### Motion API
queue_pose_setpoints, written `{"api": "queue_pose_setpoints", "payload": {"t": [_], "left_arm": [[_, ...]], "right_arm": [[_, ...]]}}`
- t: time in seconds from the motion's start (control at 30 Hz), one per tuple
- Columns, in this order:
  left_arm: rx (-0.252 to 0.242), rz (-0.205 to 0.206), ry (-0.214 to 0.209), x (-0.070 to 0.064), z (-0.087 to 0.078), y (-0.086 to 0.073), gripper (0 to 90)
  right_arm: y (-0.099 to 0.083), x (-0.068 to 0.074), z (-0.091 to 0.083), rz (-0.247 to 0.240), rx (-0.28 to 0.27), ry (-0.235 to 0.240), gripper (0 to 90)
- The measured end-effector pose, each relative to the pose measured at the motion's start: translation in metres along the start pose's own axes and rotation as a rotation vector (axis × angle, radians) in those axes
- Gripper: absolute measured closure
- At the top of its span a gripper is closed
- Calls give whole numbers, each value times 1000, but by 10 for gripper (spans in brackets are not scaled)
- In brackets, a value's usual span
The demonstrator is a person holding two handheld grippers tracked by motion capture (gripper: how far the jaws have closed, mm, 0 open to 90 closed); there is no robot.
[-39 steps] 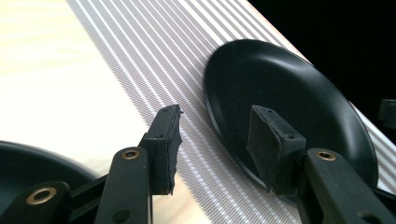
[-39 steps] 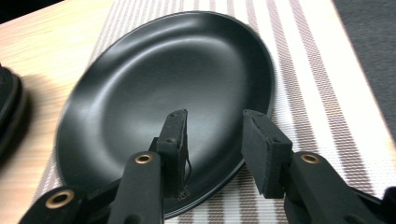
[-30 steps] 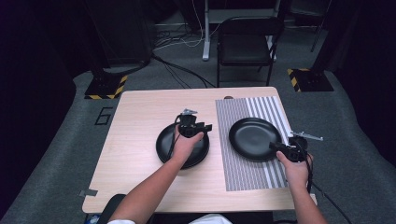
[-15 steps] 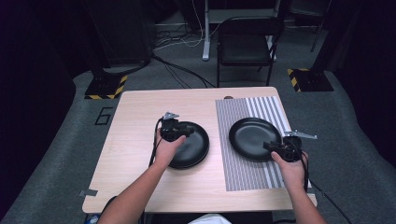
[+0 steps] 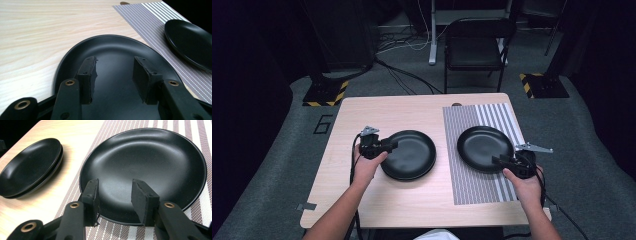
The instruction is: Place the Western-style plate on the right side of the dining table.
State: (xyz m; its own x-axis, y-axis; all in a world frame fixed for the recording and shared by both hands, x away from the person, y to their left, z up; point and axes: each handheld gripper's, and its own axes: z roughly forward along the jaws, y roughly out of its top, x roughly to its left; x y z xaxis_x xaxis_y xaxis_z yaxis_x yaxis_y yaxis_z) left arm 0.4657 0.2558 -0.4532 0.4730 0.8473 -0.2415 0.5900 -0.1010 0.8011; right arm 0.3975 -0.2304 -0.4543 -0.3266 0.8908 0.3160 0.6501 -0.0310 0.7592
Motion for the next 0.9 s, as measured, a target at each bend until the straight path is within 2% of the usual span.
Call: {"api": "queue_pose_setpoints", "payload": {"t": [0.07, 0.13, 0.2, 0.27, 0.4, 0.47, 0.57, 0.67, 0.73, 0.83, 0.9], "left_arm": [[6, 0, 7, 4, -4, -2, 534], [0, -23, -7, 6, -6, -3, 535], [-10, -28, -20, 10, -8, -4, 553], [-29, -37, -16, 13, -10, -8, 555], [-22, -43, -7, 19, -14, -19, 552], [-25, -47, 14, 21, -17, -23, 544], [-7, -15, 66, 25, -22, -30, 534], [2, 11, 92, 28, -24, -36, 525], [20, 24, 95, 30, -23, -39, 520], [73, 103, 106, 31, -21, -42, 508], [74, 116, 110, 31, -20, -43, 503]], "right_arm": [[-1, 1, 0, -19, -1, -3, 567], [-3, 3, 0, -27, 5, 0, 565], [-4, 5, 1, -33, 18, 10, 555], [-5, 7, 2, -35, 22, 27, 549], [-9, 10, 5, -59, 25, 46, 546], [-10, 11, 9, -64, 37, 51, 546], [-11, 12, 16, -77, 41, 51, 545], [-12, 16, 22, -139, 43, 43, 544], [-13, 19, 25, -171, 49, 36, 544], [-17, 21, 31, -229, 49, 9, 547], [-18, 22, 34, -232, 58, 4, 549]]}}
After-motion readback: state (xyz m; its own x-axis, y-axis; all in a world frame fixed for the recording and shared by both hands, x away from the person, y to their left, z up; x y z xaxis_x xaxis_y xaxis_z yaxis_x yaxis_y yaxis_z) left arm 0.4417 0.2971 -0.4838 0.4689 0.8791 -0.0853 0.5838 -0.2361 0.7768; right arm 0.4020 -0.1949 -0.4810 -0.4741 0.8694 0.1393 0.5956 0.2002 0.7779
